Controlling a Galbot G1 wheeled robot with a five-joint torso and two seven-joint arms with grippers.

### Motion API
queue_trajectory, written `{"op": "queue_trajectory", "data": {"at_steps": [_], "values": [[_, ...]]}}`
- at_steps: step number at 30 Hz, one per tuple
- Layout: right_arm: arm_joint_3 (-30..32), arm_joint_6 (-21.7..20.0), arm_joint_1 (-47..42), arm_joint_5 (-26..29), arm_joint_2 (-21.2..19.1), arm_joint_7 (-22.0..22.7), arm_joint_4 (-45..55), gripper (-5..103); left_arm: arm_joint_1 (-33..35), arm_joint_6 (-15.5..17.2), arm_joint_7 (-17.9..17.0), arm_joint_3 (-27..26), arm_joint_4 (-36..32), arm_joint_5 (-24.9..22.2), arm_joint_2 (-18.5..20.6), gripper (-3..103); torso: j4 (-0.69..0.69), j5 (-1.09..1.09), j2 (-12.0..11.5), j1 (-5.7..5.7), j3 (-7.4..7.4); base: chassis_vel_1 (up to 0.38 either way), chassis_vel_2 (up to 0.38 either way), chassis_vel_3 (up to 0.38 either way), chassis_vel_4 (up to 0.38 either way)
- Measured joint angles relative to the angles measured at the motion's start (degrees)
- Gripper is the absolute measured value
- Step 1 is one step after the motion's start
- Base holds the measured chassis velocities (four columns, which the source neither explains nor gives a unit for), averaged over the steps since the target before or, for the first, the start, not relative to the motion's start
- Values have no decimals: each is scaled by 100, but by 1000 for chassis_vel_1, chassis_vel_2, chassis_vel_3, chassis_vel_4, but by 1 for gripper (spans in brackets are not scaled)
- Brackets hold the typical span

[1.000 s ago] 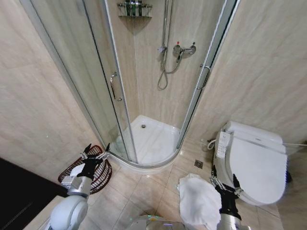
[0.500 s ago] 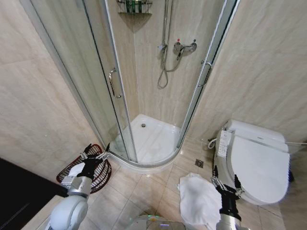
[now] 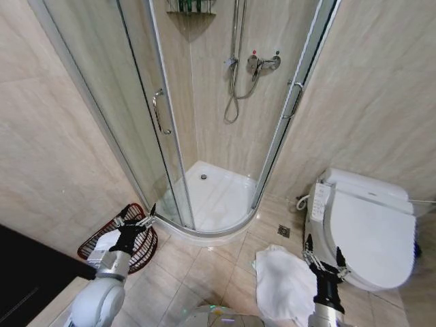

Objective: Discard the used towel into the hamper.

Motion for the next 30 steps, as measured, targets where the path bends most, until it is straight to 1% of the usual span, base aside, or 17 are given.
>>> {"op": "queue_trajectory", "data": {"at_steps": [13, 15, 21, 26, 30], "values": [[1, 2, 11, 15, 3, -4, -57, 100, 0, 0, 0, 0, 0, 0, 0, 100, 0, 0, -373, -161, -211, 0, 0, 0, 0], [2, 1, 11, 15, 3, -4, -60, 100, 0, 0, 0, 0, 0, 0, 0, 100, 0, 0, -382, -165, -216, 0, 0, 0, 0], [12, 0, 7, 9, 3, -12, -72, 100, 0, 0, 0, 0, 0, 0, 0, 100, 0, 0, -578, -252, -325, 0, 0, 0, 0], [14, -4, 9, -4, 5, -14, -74, 100, 0, 0, 0, 0, 0, 0, 0, 100, 0, 0, -679, -295, -384, 0, 0, 0, 0], [28, -14, 7, -8, 2, -16, -66, 100, 0, 0, 0, 0, 0, 0, 0, 100, 0, 0, -819, -355, -464, 0, 0, 0, 0]]}}
